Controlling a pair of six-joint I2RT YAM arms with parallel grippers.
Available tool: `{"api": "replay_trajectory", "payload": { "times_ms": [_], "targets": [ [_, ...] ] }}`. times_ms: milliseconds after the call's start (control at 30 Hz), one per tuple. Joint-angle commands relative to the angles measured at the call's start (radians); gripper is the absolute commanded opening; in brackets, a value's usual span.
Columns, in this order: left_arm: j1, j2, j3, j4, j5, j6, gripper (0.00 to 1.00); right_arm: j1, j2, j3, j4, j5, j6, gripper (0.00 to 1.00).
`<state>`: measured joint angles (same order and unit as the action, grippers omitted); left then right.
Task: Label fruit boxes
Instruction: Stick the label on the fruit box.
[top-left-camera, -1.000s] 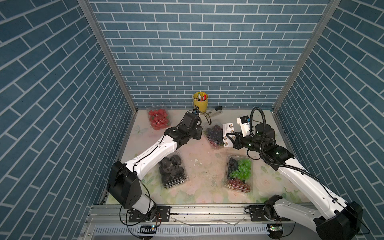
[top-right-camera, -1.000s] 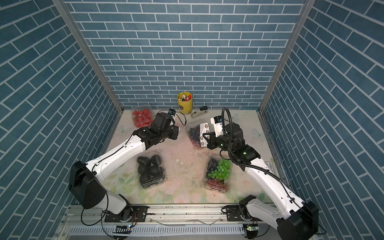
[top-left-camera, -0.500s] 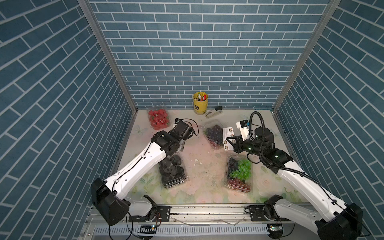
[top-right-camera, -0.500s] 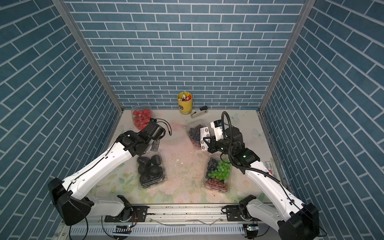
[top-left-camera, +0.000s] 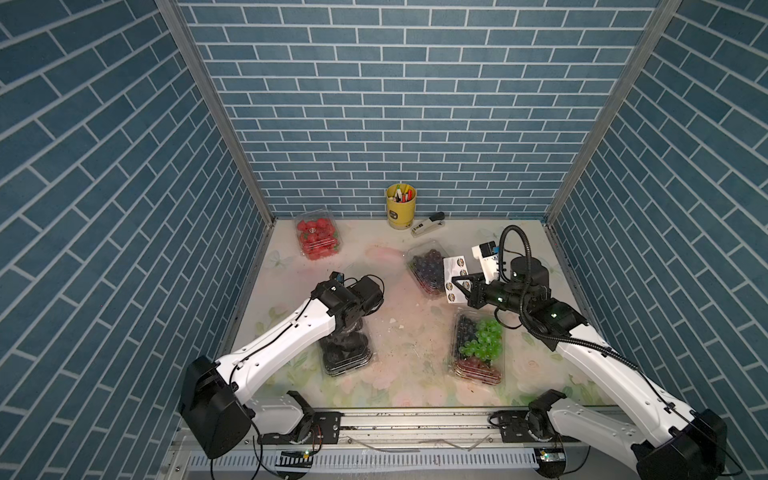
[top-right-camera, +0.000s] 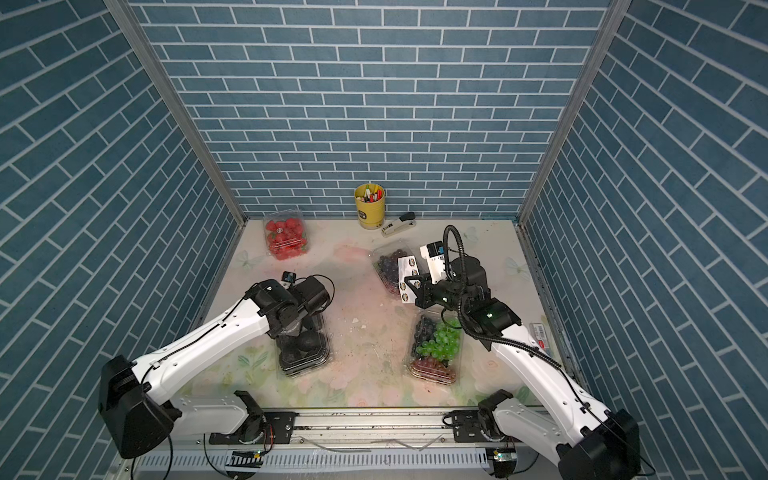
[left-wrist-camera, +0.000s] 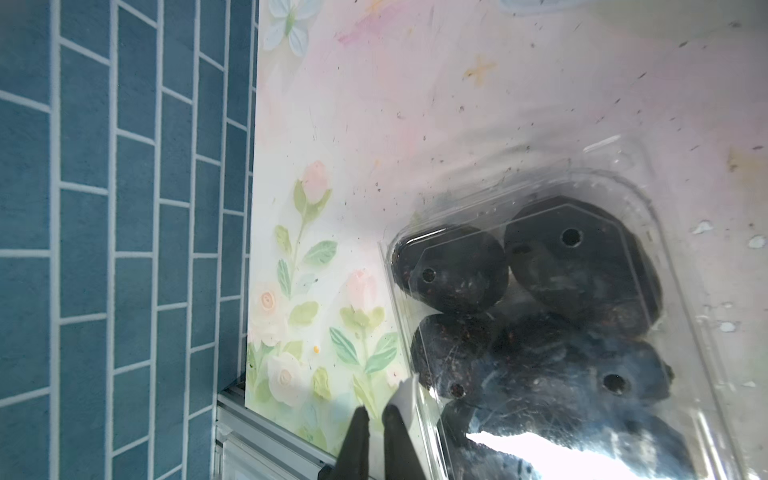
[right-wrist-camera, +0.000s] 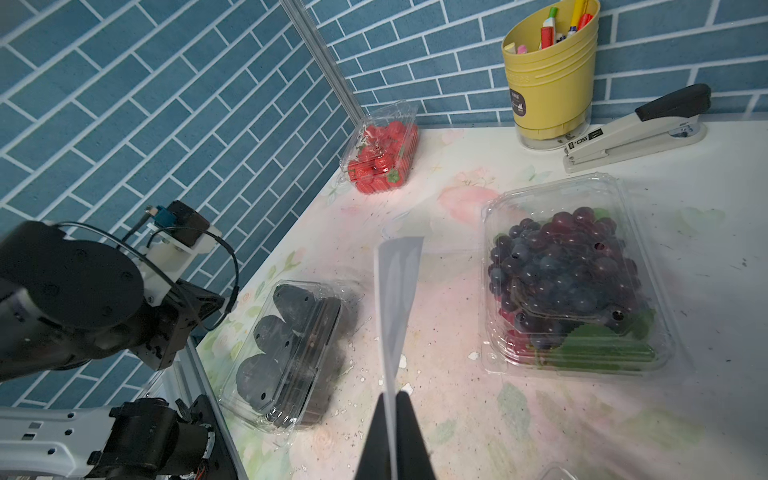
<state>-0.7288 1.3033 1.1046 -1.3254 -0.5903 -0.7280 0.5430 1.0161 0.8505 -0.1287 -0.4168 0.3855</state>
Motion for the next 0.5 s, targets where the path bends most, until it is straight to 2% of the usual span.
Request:
{"api": "replay_trajectory", "payload": {
  "times_ms": [0, 467],
  "targets": [
    [-0.012, 0.011, -0.038, -0.021, -0.01, -0.067, 0.12, -0.002, -0.017, -0.022, 0.029, -0.019, -0.011, 0.0],
    [-0.03, 0.068, -0.084, 0.089, 0.038, -0.052, 0.12, -0.003, -0.01, -0.028, 0.035, -0.022, -0.011, 0.0]
  ]
}}
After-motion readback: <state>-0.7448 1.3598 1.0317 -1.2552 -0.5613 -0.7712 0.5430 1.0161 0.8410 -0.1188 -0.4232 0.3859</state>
